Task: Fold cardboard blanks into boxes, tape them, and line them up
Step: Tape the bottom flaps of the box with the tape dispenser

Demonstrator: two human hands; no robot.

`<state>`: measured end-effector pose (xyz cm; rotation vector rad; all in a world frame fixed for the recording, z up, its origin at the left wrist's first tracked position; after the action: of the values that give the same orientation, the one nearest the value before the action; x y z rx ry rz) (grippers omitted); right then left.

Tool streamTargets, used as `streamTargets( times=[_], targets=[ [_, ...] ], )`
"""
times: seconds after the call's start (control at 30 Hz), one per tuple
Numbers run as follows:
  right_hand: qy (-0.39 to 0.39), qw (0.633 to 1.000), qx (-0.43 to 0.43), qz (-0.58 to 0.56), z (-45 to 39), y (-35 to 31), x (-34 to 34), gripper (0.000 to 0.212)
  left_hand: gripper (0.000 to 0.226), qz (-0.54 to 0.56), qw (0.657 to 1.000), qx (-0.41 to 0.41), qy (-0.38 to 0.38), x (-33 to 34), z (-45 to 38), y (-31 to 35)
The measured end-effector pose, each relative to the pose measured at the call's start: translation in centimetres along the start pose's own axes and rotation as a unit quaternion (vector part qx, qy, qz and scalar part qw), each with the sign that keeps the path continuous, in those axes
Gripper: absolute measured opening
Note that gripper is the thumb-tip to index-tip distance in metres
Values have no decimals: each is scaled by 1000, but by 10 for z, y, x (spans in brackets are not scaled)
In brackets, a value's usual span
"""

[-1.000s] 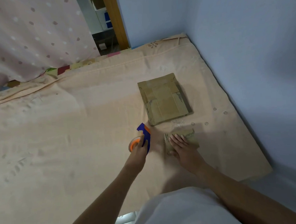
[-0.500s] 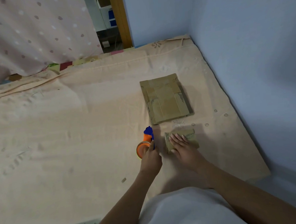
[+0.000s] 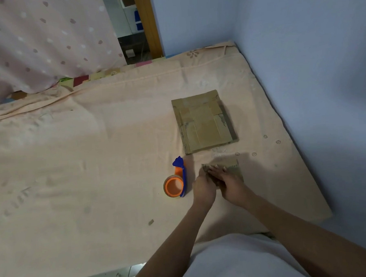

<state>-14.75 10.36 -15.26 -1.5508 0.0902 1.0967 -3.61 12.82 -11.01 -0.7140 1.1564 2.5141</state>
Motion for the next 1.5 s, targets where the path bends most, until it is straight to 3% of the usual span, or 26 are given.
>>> streamTargets(
  times=[0.13, 0.23, 0.3, 0.37, 0.5, 0.63, 0.77, 0.83, 0.97, 1.1, 1.17, 1.23, 1.33, 1.4, 1.5],
  targets=[
    [4, 999, 31, -40, 0, -1, -13, 57, 20, 18, 998, -54, -28, 6, -5, -7],
    [74, 989, 73, -102, -2, 6, -17, 38, 21, 32, 995, -91, -36, 8, -9, -10],
    [66, 992, 45, -99, -5, 4, -19, 50, 23, 26, 992, -121, -30, 8, -10, -12],
    [55, 987, 75, -132, -3, 3, -21, 59, 28, 21, 989, -143, -19, 8, -13, -14],
    [74, 970, 142, -185, -1, 2, -38, 49, 24, 22, 989, -140, -40, 11, -13, -12],
    [70, 968, 156, -182, 0, 1, -42, 42, 21, 42, 985, -158, -49, 10, -11, -11],
    [208, 961, 147, -104, 9, -1, -80, 32, 28, 66, 981, -180, -30, 3, -12, -14],
    [243, 953, 163, -79, 16, 10, -95, 35, 23, 37, 983, -181, -22, 1, -12, -17],
    [143, 961, 228, -68, 15, 42, -92, 42, 18, 28, 985, -170, -23, 1, -13, -20],
    [26, 993, 113, 14, -13, 23, -84, 37, 14, 111, 966, -229, -33, 7, -15, -27],
    [-41, 996, 79, 31, -30, 7, -77, 33, 15, 174, 944, -278, -44, 13, -13, -34],
    [-117, 988, 91, 45, -47, -2, -69, 32, 31, 257, 906, -330, -64, 21, -7, -39],
    [-212, 966, 131, 66, -63, -6, -65, 47, 43, 372, 845, -370, -104, 32, 0, -41],
    [-241, 956, 148, 84, -67, -5, -68, 48, 46, 412, 819, -374, -138, 39, -1, -40],
    [-258, 946, 170, 94, -67, 2, -72, 50, 44, 451, 804, -367, -128, 40, -5, -40]
  ],
)
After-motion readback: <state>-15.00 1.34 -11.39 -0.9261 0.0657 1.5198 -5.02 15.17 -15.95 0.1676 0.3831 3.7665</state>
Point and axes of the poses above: each hand's wrist, its own z-axis away from the middle knuckle, its own x-axis out of the palm, y = z × x, the point moved 8 cm from there along -z, towards the middle knuckle, and after that the axes turned 9 degrees about -x, right-handed, at the moved point
